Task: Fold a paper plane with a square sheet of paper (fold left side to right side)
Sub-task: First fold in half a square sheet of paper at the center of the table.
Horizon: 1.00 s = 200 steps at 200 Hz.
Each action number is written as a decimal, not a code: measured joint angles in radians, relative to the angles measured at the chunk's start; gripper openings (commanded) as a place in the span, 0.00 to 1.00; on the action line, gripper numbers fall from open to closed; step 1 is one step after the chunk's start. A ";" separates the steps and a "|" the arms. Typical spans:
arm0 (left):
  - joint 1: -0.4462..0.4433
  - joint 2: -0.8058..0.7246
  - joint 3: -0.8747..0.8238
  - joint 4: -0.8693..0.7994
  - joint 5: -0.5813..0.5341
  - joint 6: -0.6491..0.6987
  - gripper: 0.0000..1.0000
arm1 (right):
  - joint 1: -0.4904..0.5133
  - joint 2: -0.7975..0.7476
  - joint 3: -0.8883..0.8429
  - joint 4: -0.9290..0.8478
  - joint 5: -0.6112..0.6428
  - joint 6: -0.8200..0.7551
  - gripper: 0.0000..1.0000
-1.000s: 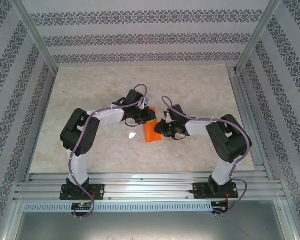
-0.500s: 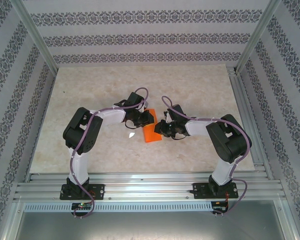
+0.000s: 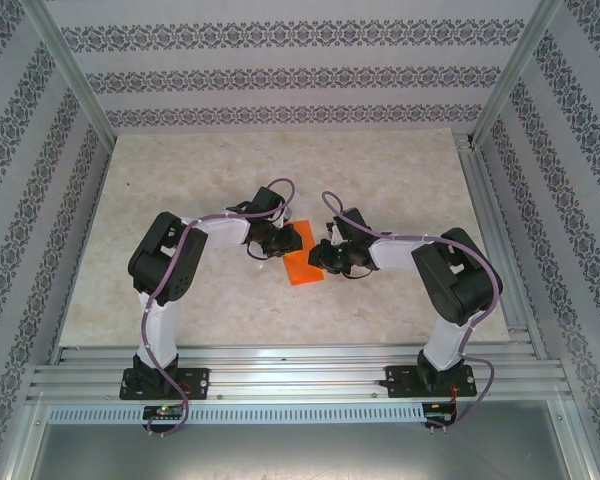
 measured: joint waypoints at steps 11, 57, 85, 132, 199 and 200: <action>0.002 0.001 0.000 0.000 0.003 0.006 0.20 | 0.000 0.000 0.002 -0.003 0.003 -0.005 0.24; 0.011 0.002 0.000 0.000 0.019 0.030 0.26 | 0.002 0.002 0.006 -0.006 0.011 -0.016 0.24; 0.029 0.002 0.000 -0.001 0.035 0.041 0.28 | 0.002 0.009 0.018 -0.014 0.013 -0.023 0.24; 0.048 0.002 0.002 -0.003 0.046 0.045 0.31 | 0.008 0.019 0.042 -0.040 0.029 -0.048 0.24; 0.114 0.023 0.050 -0.035 0.034 0.061 0.32 | 0.015 0.021 0.057 -0.068 0.049 -0.071 0.24; 0.114 0.024 0.050 -0.035 0.035 0.062 0.32 | 0.015 0.021 0.057 -0.068 0.049 -0.072 0.24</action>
